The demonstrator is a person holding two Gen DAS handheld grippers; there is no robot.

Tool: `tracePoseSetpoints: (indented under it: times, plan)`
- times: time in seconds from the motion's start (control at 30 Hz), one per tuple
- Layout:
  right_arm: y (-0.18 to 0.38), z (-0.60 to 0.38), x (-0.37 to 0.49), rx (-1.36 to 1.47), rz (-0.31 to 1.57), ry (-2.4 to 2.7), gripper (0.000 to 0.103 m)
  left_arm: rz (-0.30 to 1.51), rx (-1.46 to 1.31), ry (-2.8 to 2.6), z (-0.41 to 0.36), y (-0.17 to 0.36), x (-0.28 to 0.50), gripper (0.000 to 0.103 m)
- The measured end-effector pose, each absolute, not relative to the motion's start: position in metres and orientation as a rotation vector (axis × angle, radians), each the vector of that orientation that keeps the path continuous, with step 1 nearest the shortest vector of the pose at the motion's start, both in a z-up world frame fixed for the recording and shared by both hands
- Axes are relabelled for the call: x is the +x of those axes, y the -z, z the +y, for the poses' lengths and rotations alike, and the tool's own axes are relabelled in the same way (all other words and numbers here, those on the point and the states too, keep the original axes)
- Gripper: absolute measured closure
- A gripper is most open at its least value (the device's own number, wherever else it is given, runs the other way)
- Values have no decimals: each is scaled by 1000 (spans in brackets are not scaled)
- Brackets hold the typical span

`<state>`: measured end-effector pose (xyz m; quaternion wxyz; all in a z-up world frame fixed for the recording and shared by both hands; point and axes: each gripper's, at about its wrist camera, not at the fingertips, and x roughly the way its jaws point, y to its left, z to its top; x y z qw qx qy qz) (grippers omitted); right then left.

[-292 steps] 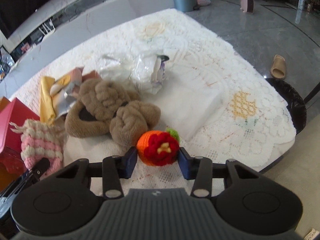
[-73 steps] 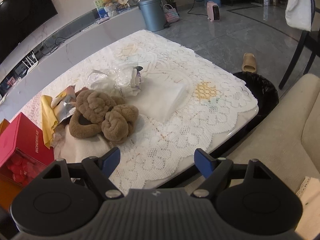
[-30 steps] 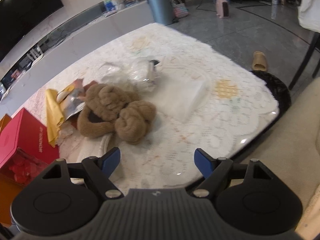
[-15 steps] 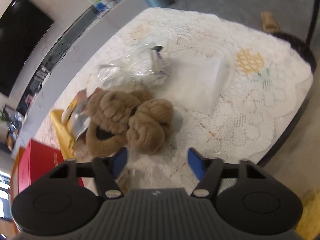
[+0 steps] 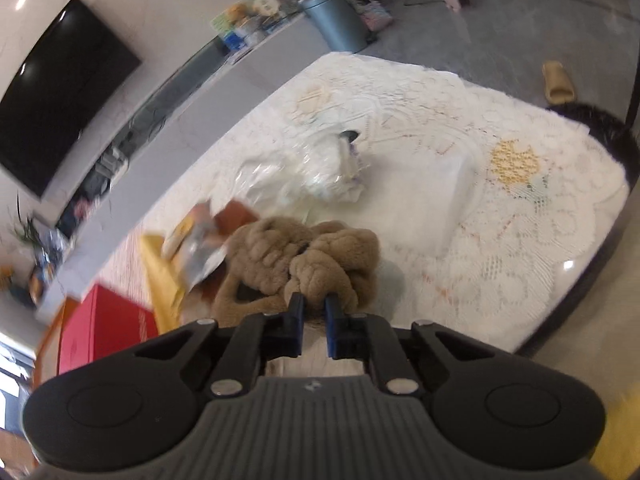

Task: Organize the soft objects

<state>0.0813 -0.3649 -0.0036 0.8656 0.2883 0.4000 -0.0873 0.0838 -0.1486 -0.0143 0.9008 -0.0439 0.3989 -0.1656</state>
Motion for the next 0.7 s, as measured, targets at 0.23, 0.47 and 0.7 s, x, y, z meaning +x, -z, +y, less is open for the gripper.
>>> tracePoseSetpoints:
  times: [0.23,0.47,0.7]
  plan:
    - [-7,-327,75,304,849,299,31,845,-65,337,-149,19,85,95]
    - [25,-334,118,366,949,213,24,890,-69,317,-150,36,93,94]
    - [32,-324,141,271,919,254,16,905,-107,302,-143,52,98,88]
